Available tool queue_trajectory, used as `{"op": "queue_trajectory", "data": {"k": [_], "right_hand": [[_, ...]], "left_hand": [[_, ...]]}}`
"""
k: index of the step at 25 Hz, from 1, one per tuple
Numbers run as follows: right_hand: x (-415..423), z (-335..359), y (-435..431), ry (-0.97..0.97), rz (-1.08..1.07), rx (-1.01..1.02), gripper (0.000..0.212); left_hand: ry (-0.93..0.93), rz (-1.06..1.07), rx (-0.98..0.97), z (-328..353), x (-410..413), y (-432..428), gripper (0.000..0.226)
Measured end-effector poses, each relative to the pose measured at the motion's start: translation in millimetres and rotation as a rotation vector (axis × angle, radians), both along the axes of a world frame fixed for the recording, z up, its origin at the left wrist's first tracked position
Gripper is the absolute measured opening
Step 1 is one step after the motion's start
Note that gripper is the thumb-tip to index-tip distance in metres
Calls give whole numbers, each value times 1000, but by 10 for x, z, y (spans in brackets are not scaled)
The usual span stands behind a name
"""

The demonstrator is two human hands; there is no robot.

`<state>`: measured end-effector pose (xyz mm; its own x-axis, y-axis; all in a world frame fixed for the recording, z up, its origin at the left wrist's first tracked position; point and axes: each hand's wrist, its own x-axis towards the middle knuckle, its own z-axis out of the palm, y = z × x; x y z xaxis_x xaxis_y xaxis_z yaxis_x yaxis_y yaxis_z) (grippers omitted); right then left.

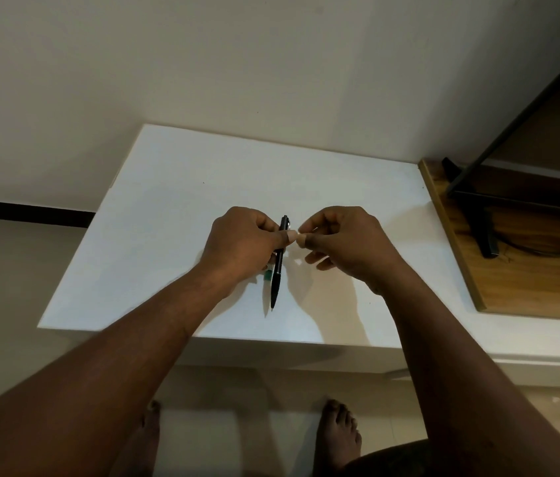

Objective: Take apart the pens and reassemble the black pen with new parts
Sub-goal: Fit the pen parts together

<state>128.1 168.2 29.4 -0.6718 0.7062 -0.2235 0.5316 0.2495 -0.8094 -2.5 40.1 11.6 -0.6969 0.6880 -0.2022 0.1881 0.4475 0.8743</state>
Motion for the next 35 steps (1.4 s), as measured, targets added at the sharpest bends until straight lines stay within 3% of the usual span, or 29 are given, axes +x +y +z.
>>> {"op": "queue_trajectory", "data": {"k": [3, 5, 13, 22, 35], "right_hand": [[-6, 57, -78, -9, 105, -224, 19], [-23, 45, -142, -36, 165, -271, 28], [-62, -41, -135, -34, -19, -106, 23], [-56, -116, -107, -280, 10, 167, 23], [-53, -123, -94, -342, -2, 221, 36]], "left_hand": [[16, 23, 7, 12, 7, 10, 27], [5, 29, 19, 11, 13, 11, 27], [-23, 37, 49, 6, 5, 5, 24], [342, -15, -173, -171, -70, 26, 19], [414, -11, -225, -284, -45, 43, 50]]}}
